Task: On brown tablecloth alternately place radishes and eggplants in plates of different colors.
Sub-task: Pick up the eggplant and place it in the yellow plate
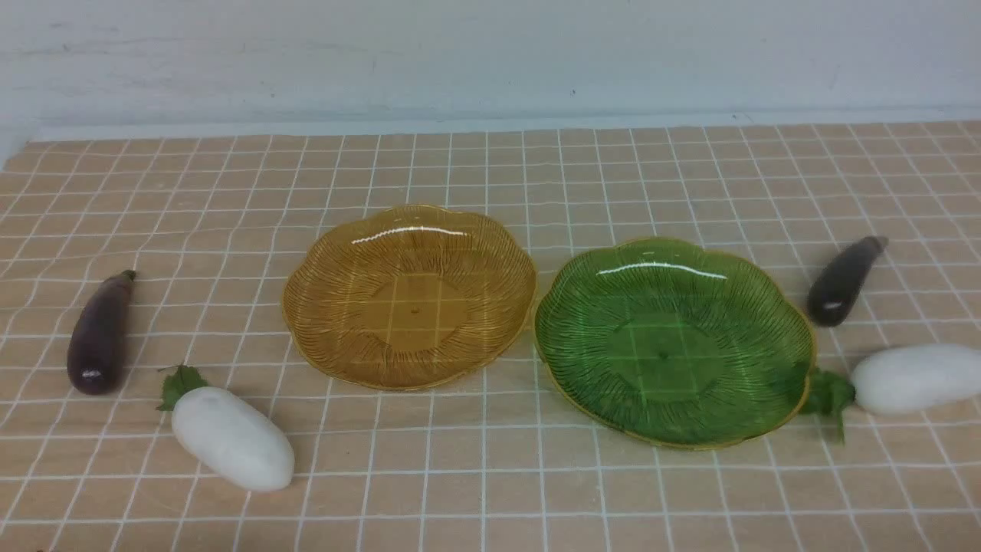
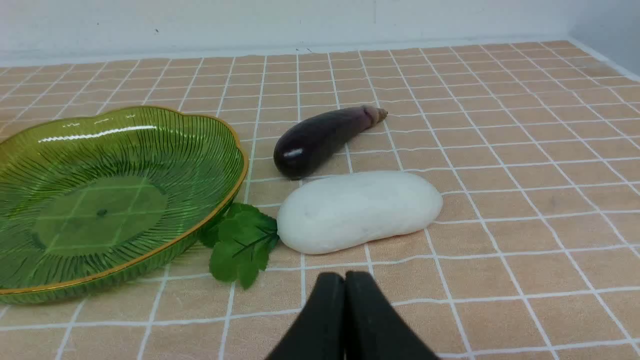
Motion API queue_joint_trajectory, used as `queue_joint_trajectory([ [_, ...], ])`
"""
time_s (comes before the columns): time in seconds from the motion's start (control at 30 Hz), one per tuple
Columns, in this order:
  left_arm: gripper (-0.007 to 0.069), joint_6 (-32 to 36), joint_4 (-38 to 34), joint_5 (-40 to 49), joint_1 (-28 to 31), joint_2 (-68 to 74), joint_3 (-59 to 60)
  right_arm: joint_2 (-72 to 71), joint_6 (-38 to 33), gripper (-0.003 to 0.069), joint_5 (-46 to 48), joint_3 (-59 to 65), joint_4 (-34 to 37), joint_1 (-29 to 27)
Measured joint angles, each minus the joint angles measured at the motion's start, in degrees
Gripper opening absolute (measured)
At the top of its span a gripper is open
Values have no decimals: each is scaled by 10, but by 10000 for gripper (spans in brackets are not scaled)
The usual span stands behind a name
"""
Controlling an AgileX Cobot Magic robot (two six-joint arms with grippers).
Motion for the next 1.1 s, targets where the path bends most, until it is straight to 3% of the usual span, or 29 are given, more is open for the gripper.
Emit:
queue_joint_trajectory([
  [0.63, -4, -3, -1, -2, 0, 0, 0, 0, -7, -15, 0, 0, 0, 0],
  [0.83, -4, -47, -87, -63, 0, 0, 1, 0, -7, -15, 0, 0, 0, 0],
  [0.97, -4, -91, -200, -115, 0, 0, 1, 0, -7, -15, 0, 0, 0, 0],
  [1.1, -4, -91, -230, -178, 0, 0, 1, 0, -12, -15, 0, 0, -14, 0],
])
